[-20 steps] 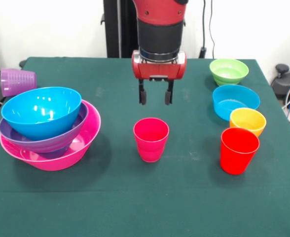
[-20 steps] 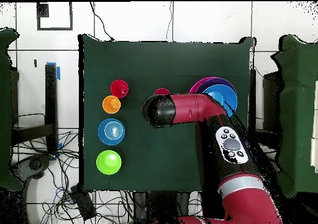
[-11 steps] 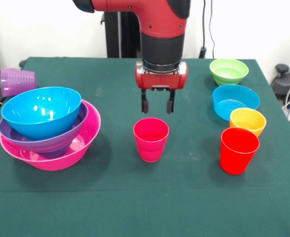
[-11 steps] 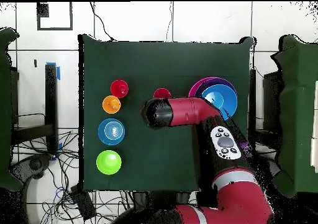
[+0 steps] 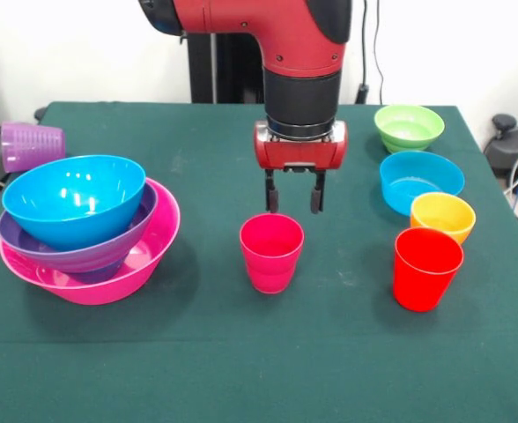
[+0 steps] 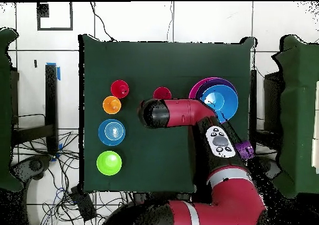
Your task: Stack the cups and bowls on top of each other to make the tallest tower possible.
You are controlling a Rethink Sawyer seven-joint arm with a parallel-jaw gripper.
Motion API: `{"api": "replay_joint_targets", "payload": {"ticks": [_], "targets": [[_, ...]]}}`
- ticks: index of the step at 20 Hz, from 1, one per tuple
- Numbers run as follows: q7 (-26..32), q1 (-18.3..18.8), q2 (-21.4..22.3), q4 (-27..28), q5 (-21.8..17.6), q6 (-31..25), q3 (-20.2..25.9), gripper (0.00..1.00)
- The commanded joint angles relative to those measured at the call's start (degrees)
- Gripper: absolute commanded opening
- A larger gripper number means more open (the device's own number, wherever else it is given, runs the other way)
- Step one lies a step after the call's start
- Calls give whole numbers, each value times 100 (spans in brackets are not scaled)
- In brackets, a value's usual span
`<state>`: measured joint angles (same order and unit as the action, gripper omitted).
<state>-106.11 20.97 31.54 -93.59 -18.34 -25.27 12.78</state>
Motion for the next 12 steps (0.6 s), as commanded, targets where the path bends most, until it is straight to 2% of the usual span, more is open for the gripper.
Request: {"api": "replay_joint_targets", "payload": {"ticks": [1,12], "targets": [[-1053,-177,-266,190,265,438,-85,100],[-906,-324,-285,181,404,523,-262,100]]}}
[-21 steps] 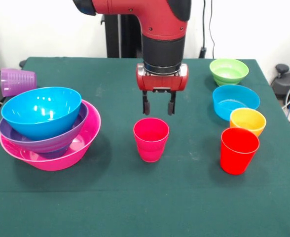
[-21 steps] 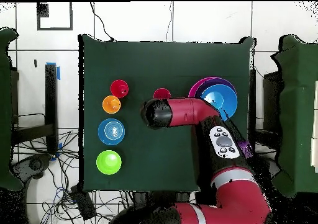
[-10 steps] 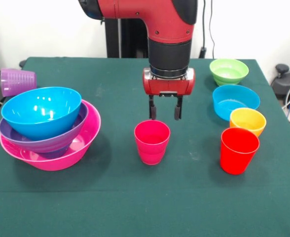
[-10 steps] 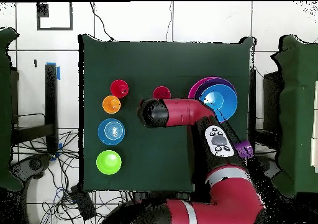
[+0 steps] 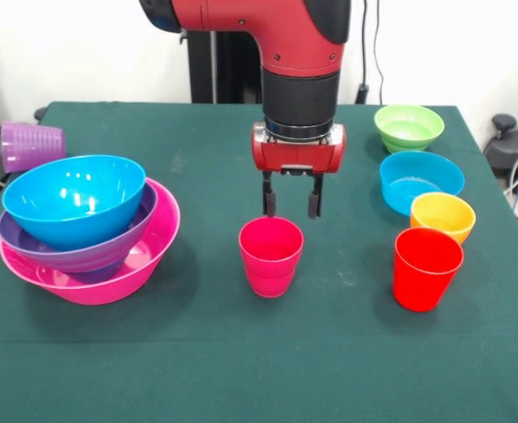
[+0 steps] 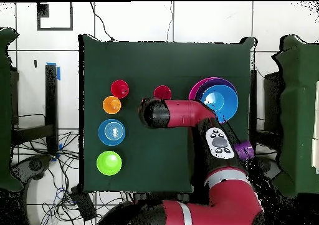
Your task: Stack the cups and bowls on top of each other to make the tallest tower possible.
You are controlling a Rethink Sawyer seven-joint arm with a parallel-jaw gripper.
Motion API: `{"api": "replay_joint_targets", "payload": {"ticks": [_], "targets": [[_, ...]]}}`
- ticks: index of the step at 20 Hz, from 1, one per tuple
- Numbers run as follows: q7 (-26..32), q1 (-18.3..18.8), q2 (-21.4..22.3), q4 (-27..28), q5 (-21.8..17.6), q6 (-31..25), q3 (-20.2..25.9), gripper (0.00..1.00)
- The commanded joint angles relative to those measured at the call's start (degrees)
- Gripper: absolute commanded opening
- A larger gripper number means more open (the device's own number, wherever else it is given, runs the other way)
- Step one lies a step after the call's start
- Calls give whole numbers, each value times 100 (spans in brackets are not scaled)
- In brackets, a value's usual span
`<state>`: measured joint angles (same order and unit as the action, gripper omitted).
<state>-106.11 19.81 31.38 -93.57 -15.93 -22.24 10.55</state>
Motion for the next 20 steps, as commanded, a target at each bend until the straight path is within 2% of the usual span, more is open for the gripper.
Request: {"api": "replay_joint_targets", "payload": {"ticks": [1,20], "targets": [[-858,-221,-238,183,158,170,-52,100],[-521,59,27,-23,485,-284,276,100]]}}
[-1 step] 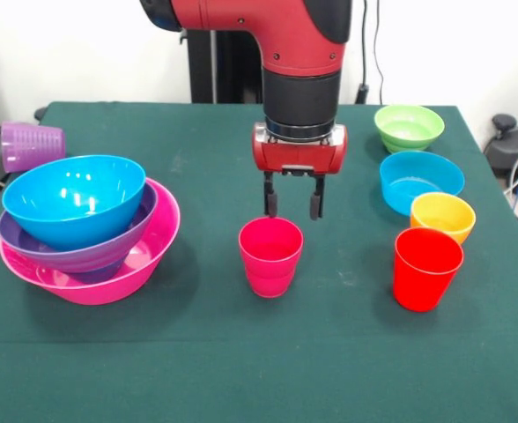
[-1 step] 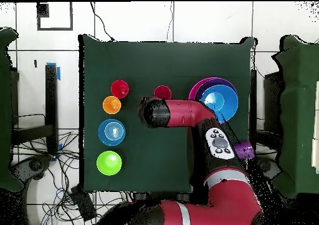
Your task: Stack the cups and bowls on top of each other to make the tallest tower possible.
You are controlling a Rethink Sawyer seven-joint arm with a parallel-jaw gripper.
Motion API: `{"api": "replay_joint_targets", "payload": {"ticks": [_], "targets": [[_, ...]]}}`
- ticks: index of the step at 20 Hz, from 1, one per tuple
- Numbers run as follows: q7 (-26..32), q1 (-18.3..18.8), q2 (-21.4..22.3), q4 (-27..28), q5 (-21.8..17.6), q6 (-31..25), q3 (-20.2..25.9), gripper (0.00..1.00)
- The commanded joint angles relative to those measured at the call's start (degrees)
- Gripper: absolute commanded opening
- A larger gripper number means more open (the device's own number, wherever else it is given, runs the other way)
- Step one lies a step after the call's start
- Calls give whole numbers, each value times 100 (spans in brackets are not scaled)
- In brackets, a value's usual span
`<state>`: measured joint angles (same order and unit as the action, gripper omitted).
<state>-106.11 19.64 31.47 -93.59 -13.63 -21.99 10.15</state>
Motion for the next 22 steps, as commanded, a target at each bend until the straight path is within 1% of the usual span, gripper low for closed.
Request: {"api": "replay_joint_targets", "payload": {"ticks": [1,8,15,22], "targets": [[-512,100,28,-30,289,-327,337,100],[-323,252,88,-152,391,-430,514,100],[-210,326,197,-261,441,-561,586,100],[-367,332,167,-290,566,-399,648,100]]}}
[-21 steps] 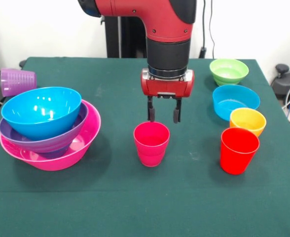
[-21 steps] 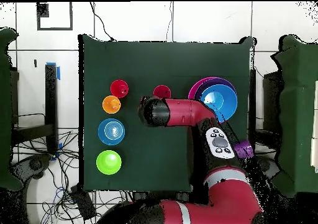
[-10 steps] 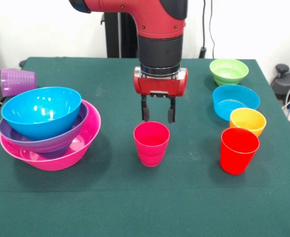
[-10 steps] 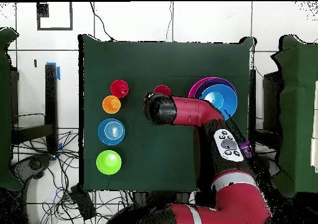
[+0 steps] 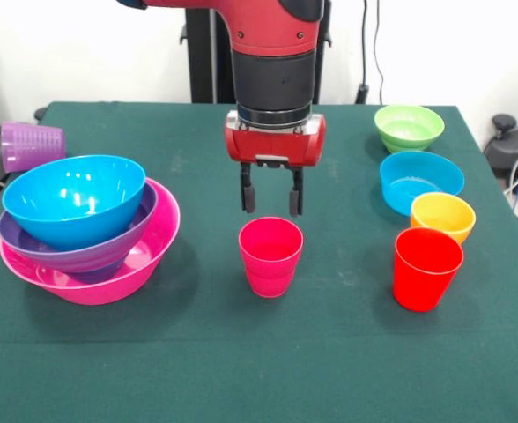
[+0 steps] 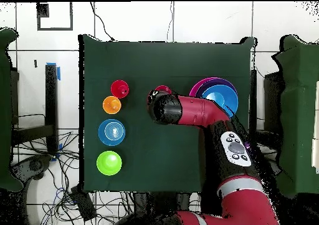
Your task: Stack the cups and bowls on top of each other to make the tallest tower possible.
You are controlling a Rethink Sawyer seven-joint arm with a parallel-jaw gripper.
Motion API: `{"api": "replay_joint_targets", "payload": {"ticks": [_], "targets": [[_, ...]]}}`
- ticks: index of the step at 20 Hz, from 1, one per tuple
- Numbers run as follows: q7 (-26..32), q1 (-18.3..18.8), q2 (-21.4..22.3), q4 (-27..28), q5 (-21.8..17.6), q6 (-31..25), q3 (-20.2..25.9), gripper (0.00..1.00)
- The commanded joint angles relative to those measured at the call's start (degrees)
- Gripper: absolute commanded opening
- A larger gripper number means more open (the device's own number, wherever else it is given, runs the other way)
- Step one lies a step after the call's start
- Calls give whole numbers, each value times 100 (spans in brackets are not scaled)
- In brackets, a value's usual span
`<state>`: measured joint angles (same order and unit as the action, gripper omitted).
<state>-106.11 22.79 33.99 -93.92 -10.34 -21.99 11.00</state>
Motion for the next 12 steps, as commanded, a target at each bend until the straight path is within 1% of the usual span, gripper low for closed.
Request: {"api": "replay_joint_targets", "payload": {"ticks": [1,7,12], "targets": [[-376,-5,-121,-230,227,-355,556,100],[-404,-107,-285,11,272,-279,489,100],[-491,-51,-296,-145,326,43,601,100]]}}
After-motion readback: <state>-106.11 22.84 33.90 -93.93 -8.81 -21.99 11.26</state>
